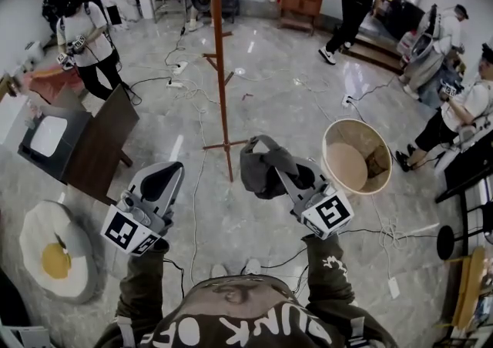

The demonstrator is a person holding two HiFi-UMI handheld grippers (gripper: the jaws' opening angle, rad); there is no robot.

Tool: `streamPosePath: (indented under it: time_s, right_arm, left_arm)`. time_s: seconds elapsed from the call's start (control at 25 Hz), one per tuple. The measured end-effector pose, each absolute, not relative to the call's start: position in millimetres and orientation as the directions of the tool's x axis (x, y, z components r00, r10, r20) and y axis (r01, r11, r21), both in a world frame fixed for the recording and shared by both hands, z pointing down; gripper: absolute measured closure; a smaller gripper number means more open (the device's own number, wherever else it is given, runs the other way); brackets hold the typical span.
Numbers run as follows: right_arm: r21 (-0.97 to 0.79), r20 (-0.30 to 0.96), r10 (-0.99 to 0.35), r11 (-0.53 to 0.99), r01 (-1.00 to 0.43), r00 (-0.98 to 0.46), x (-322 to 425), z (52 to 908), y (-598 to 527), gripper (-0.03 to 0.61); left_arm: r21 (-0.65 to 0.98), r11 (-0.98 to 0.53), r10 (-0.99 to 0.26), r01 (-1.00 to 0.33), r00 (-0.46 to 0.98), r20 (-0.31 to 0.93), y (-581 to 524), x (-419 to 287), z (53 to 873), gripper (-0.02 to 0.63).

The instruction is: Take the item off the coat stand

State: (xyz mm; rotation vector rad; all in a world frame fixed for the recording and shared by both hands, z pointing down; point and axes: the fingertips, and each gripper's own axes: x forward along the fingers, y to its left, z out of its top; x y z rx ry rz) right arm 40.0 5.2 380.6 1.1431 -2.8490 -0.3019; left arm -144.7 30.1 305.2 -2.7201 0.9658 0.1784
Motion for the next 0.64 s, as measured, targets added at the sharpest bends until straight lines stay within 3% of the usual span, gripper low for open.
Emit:
streamPosePath:
  time_s: [0.64]
  right_arm:
    - [0.218,-0.039,-0.7,0.69,-0.69,-0.713,41.4,381.9,4.9,0.551]
  left_arm:
    - [-0.201,-0.75,-0.597,-0.63,0.776,-0.204,30.9,-144.8,312.0,0.609]
